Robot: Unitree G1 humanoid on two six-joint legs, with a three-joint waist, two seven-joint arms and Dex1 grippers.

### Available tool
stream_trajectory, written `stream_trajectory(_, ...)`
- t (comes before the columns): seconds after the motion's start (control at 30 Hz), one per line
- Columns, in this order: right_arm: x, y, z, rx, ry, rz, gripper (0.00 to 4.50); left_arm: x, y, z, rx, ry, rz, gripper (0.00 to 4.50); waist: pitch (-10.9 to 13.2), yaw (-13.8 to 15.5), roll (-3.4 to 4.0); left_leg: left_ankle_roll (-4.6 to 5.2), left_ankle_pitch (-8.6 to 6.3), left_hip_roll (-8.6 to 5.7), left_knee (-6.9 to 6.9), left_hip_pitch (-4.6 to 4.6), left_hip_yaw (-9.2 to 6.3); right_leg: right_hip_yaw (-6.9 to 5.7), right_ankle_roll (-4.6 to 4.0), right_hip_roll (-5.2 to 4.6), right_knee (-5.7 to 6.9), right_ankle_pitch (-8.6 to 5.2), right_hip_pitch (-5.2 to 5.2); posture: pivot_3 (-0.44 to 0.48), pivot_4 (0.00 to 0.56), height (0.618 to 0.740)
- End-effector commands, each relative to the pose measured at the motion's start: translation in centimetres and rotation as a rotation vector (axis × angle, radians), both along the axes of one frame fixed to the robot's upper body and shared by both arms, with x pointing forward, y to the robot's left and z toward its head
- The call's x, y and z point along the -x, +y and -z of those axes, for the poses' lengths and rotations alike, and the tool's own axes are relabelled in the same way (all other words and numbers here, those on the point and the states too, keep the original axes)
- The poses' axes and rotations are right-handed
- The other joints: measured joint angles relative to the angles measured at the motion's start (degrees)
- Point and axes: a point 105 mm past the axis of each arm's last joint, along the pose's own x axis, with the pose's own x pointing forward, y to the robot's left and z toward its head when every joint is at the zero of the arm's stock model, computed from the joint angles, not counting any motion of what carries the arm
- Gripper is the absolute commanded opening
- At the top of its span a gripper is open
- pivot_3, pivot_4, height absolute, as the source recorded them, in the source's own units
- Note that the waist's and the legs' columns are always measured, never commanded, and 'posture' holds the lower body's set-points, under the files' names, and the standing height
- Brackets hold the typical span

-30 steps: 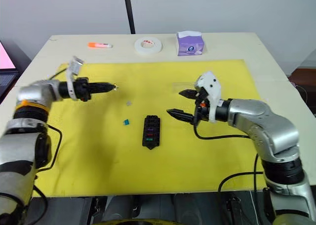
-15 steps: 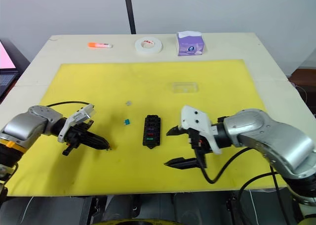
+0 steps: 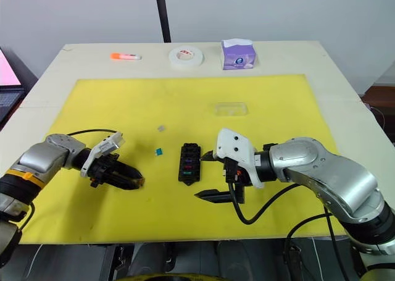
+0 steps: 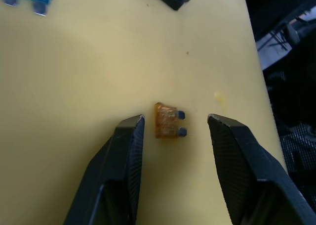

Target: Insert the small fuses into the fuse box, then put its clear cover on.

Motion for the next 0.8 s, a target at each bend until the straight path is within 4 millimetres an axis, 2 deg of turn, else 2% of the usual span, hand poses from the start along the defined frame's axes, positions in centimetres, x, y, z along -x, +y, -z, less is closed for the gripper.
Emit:
stream_trajectory(0.03,0.2,-0.2,-0.6,-0.006,-0.043,-0.001,4.50,0.2,2.5,-2.1,-0.016,-0.047,-0.081,2.00,0.0,-0.5,0.01,0.00,0.00,0.00,-0.03,-0.02,0.01,0.00,0.00,0.00,-0.01,0.00,-0.03,0.000,0.150,0.740)
stream_trajectory(0.1,0.2,-0.3,-0.5,-0.009,-0.044,0.001,4.50,0.9,3.2,-2.4,-0.008,-0.042,-0.117,2.00,0.0,-0.8,0.02,0.00,0.00,0.00,-0.11,-0.02,0.08,0.01,0.01,-0.04,-0.02,-0.01,-0.08,0.000,0.150,0.740)
stream_trajectory(0.2,0.1,-0.4,-0.5,-0.017,-0.047,0.003,4.50,2.1,3.1,-2.9,0.048,-0.024,-0.179,2.00,0.0,-0.7,0.02,0.01,0.00,0.02,-0.15,-0.04,0.07,0.01,0.04,-0.03,-0.01,-0.03,-0.12,0.000,0.150,0.740)
stream_trajectory(0.43,-0.2,-0.5,-0.4,-0.030,-0.047,0.003,4.50,5.9,0.1,-0.7,0.143,-0.030,-0.322,2.00,0.0,-0.3,0.01,0.00,-0.01,0.04,-0.07,-0.02,0.08,0.00,0.03,-0.10,-0.03,-0.02,-0.06,0.000,0.150,0.740)
stream_trajectory(0.6,-0.5,-0.4,-0.6,-0.031,-0.048,-0.009,4.50,6.0,-1.3,0.6,0.175,-0.065,-0.404,2.00,0.0,0.1,0.00,0.00,-0.01,0.01,-0.04,0.03,0.08,0.00,0.02,-0.10,-0.06,-0.02,0.00,0.000,0.150,0.740)
stream_trajectory(0.8,-0.8,-0.4,-1.1,-0.026,-0.051,-0.009,4.50,5.4,-1.1,1.8,0.163,-0.065,-0.470,2.00,0.0,0.1,0.00,0.00,-0.01,0.00,-0.05,0.06,0.09,0.00,0.01,-0.08,-0.06,-0.01,0.01,0.000,0.150,0.740)
